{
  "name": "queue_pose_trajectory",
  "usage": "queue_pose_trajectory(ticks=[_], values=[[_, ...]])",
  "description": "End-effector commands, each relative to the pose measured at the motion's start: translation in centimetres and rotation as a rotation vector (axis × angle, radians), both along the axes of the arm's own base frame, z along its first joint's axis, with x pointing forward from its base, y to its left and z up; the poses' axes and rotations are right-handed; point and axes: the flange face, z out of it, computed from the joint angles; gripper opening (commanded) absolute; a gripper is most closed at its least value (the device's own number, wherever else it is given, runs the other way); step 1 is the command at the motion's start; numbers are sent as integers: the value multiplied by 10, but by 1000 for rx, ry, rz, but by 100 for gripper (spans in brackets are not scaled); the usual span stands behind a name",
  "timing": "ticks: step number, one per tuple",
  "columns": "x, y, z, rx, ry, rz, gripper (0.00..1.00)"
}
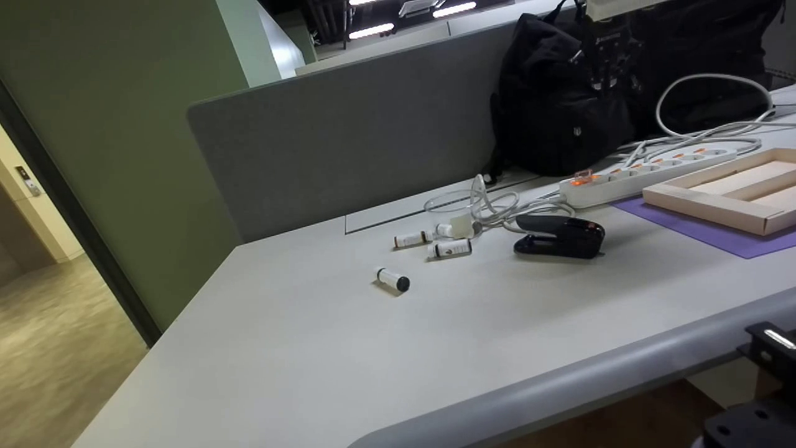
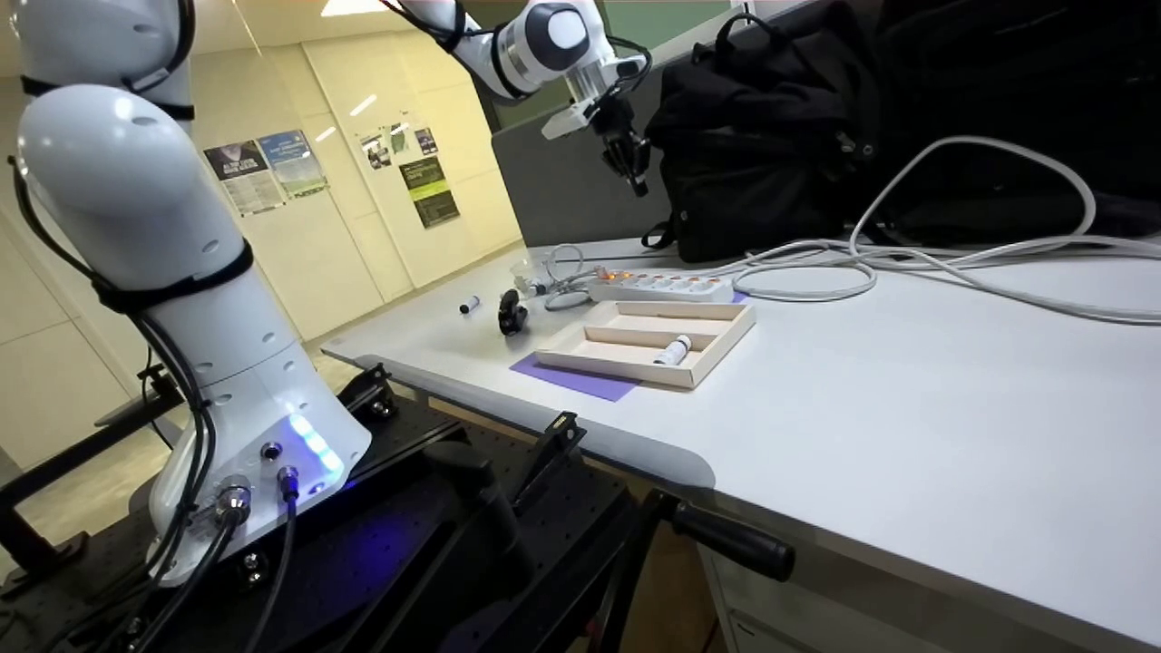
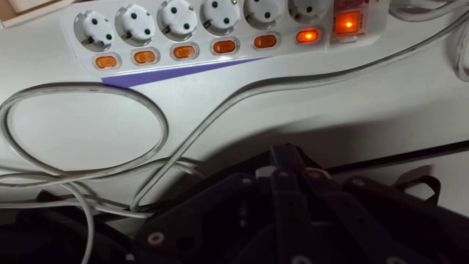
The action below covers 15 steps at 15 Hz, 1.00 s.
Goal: Turn on the fifth switch from the right
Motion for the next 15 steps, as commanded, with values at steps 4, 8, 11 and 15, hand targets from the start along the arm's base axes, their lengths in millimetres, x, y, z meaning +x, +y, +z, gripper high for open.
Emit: queue_pose_trajectory(ticks=[4, 8, 11, 15], values=[[5, 2, 1, 0, 7, 0, 1], [7, 5, -20, 1, 1, -12, 0], [9, 11, -49, 0, 19, -16, 0], [9, 15, -81, 0, 88, -14, 0]])
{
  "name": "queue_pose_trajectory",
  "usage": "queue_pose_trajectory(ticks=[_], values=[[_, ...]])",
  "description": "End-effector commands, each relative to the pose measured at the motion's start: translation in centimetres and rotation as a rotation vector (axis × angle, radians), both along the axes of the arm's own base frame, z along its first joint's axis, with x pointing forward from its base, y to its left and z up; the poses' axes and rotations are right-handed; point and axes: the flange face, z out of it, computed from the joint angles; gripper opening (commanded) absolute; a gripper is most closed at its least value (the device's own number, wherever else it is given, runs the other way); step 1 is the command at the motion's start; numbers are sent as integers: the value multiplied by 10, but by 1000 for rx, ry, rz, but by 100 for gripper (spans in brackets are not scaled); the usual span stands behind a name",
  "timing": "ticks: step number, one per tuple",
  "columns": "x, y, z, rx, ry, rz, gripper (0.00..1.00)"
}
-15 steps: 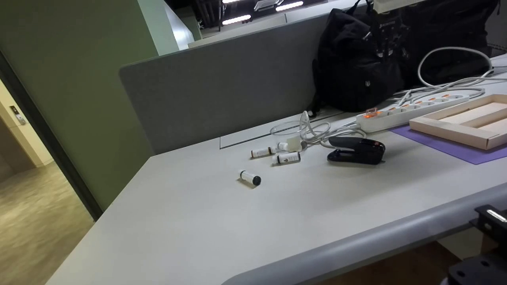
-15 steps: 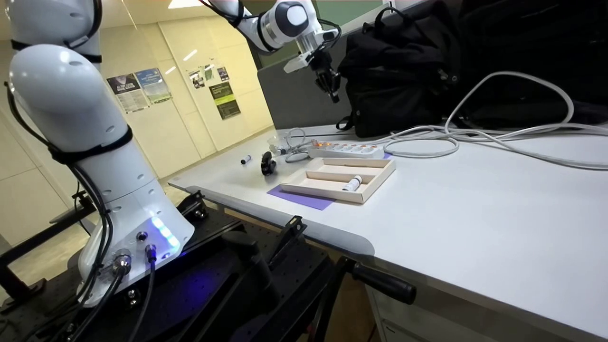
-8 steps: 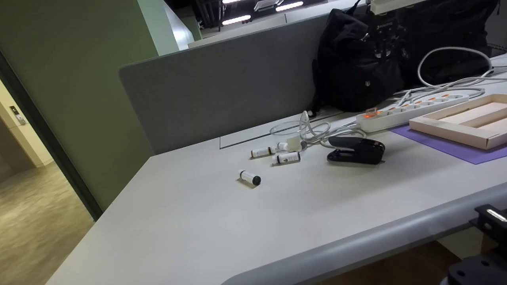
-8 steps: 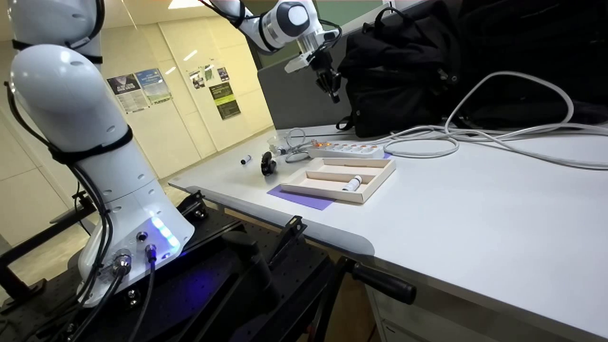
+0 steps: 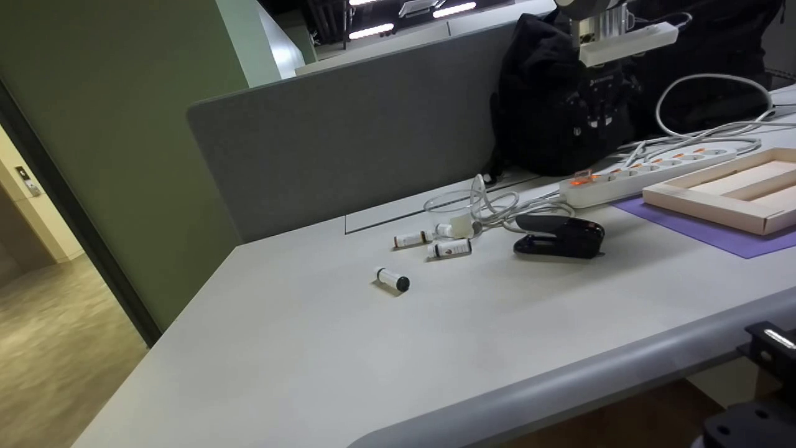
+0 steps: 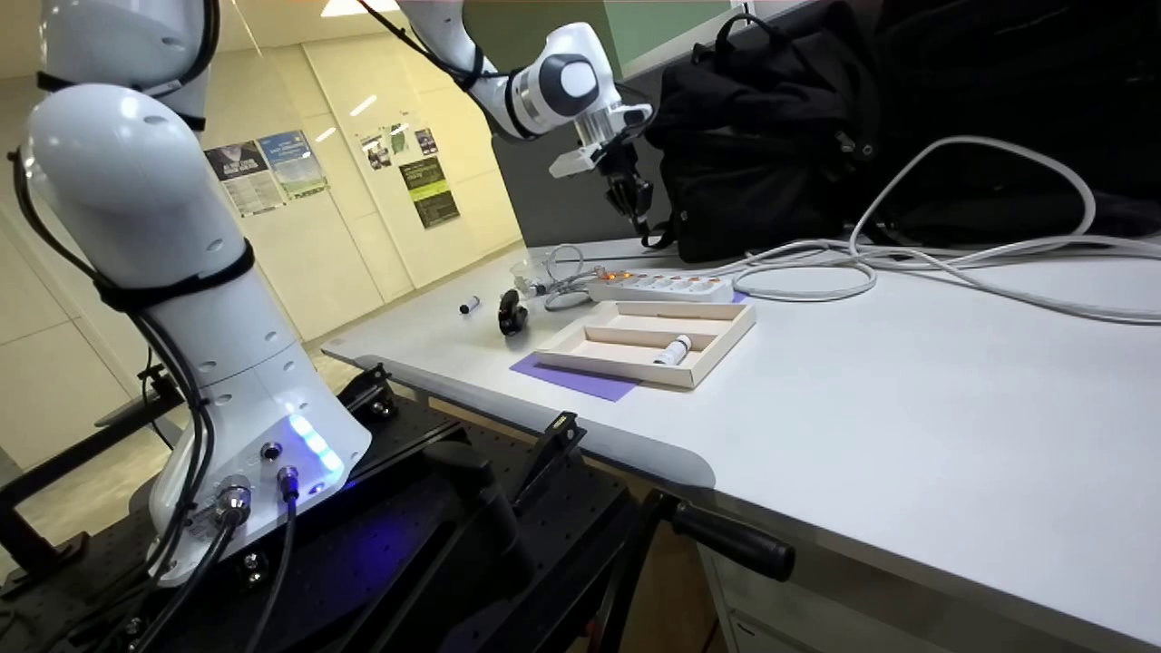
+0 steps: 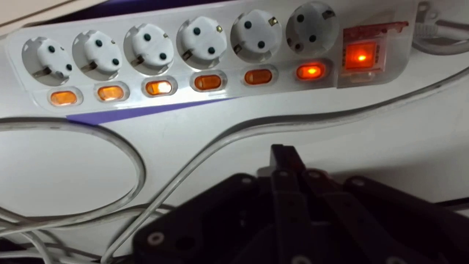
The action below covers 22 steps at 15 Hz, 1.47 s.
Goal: Turn on the fifth switch from the right
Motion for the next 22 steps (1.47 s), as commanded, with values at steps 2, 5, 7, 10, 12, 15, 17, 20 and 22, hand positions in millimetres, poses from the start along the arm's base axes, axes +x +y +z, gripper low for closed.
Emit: queue_pose_trajectory(ticks=[2, 5, 7, 10, 12, 15, 17, 20, 22], values=[[6, 1, -21, -7, 55, -27, 0], [4, -1, -30, -17, 82, -30, 0], [4, -4, -35, -21, 94, -35, 0], [3, -6, -43, -21, 103, -35, 0], [2, -5, -48, -22, 112, -33, 0], [1, -4, -54, -24, 124, -32, 0], [0, -4, -57, -26, 130, -32, 0], [0, -6, -66, -34, 140, -37, 0], [0, -8, -70, -38, 144, -39, 0]])
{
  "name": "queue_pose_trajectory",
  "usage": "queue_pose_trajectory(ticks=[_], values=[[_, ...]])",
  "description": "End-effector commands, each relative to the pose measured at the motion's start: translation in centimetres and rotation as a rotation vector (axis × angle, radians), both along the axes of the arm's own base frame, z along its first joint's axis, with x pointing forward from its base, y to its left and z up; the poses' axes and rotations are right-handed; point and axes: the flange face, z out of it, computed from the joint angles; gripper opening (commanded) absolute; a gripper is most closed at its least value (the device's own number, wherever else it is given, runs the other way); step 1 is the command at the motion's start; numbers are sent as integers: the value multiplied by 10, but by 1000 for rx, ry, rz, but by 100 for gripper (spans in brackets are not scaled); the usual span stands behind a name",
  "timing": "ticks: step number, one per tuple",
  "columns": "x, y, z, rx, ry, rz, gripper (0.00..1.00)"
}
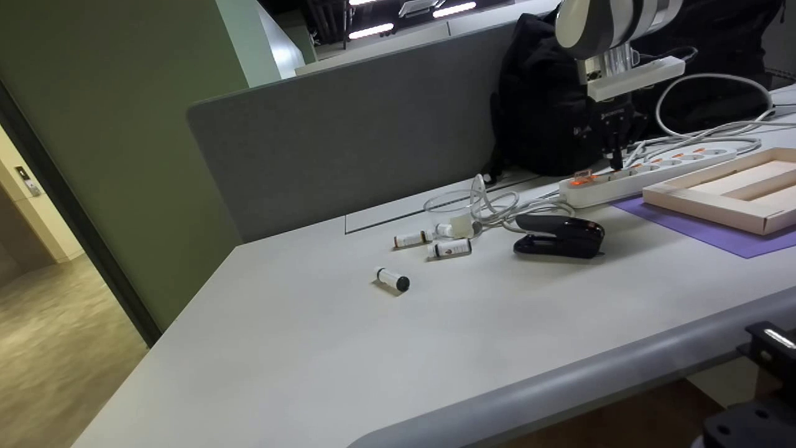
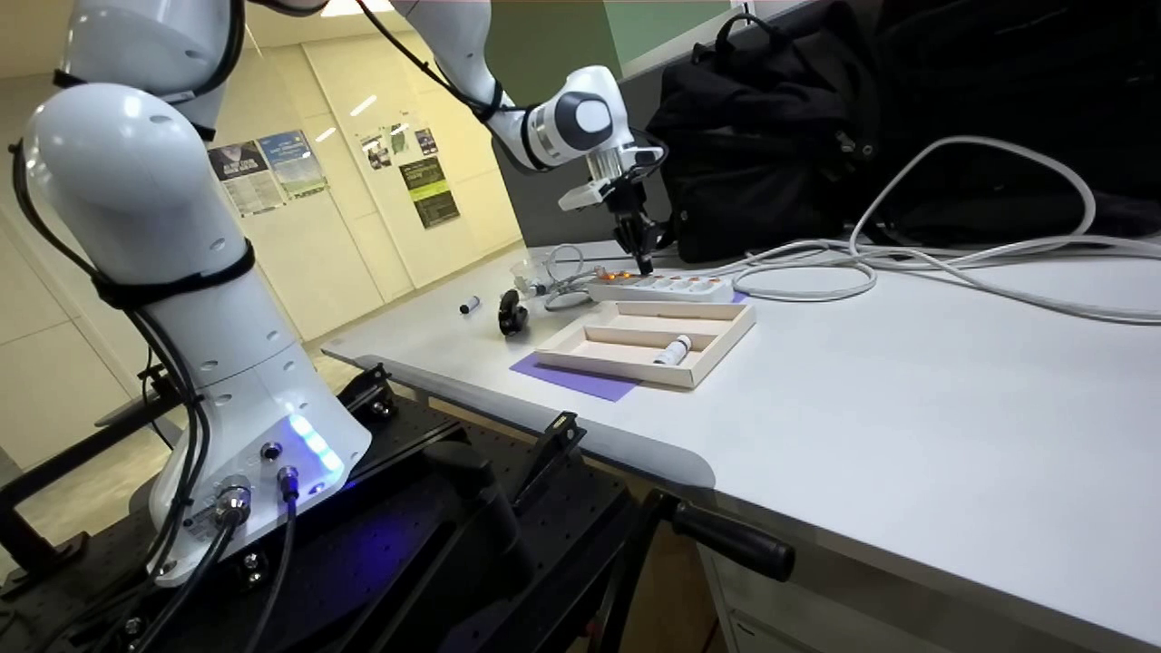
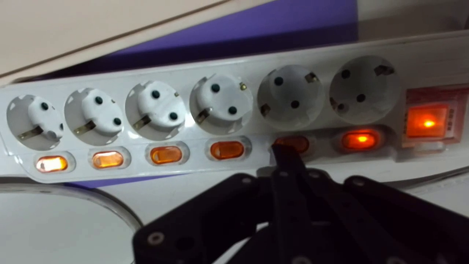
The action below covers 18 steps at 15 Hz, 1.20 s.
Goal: Turn on the fifth switch from the right
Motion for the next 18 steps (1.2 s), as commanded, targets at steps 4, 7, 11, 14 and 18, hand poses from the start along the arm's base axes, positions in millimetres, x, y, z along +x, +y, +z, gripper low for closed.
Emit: queue_pose_trajectory(ticks=[4, 7, 11, 14, 18], values=[[6, -2, -14, -29, 28, -31, 0], [6, -3, -16, -37, 30, -31, 0], [15, -3, 46, 24, -54, -26, 0], [21, -9, 111, 71, -125, -24, 26], [23, -5, 83, 43, -111, -17, 21]])
